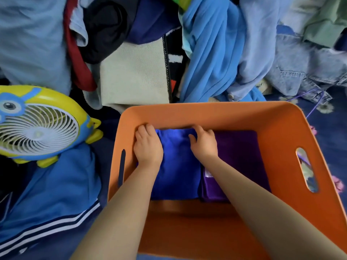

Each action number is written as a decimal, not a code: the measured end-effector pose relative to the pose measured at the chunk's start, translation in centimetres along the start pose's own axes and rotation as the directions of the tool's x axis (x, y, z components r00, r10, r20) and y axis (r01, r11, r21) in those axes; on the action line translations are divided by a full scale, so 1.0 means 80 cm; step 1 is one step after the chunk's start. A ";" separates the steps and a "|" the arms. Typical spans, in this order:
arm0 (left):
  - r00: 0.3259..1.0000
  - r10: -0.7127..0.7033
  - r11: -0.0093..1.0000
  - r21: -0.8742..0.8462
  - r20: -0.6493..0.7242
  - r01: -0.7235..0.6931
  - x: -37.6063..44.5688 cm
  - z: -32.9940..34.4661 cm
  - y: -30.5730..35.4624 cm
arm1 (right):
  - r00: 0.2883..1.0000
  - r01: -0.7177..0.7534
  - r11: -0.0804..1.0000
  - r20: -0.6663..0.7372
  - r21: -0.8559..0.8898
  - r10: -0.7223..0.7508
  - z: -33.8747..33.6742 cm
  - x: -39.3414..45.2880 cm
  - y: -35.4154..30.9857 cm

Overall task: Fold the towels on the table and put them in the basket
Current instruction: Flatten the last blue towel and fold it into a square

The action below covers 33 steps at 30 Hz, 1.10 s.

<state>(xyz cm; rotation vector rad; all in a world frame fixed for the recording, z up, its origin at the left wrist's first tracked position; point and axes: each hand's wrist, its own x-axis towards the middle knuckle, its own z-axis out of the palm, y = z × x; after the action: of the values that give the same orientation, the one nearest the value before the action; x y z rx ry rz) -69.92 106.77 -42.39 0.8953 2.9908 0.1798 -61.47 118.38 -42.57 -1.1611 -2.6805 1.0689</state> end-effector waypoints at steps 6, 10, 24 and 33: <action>0.967 0.195 0.980 0.063 -0.162 -0.187 -0.017 0.028 -0.019 | 0.972 0.096 0.979 -0.196 -0.180 -0.131 0.005 -0.006 0.006; 0.967 0.252 0.968 0.013 -0.046 -0.252 -0.024 0.021 -0.006 | 0.884 0.402 0.820 -0.060 -0.408 -0.464 0.013 -0.024 0.005; 0.895 0.074 0.993 0.053 0.440 -0.108 -0.028 0.022 -0.004 | 0.889 0.334 0.791 0.450 -0.512 -0.084 0.020 -0.029 0.015; 0.896 0.104 0.992 0.021 0.432 -0.126 -0.067 -0.045 0.002 | 0.866 0.388 0.849 0.458 -0.359 -0.202 -0.042 -0.081 0.013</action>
<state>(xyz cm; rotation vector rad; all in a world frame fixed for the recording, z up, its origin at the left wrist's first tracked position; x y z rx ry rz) -65.54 103.56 -38.94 0.9689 2.5434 -0.0833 -55.22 116.57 -39.14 -0.5324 -3.4132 0.7304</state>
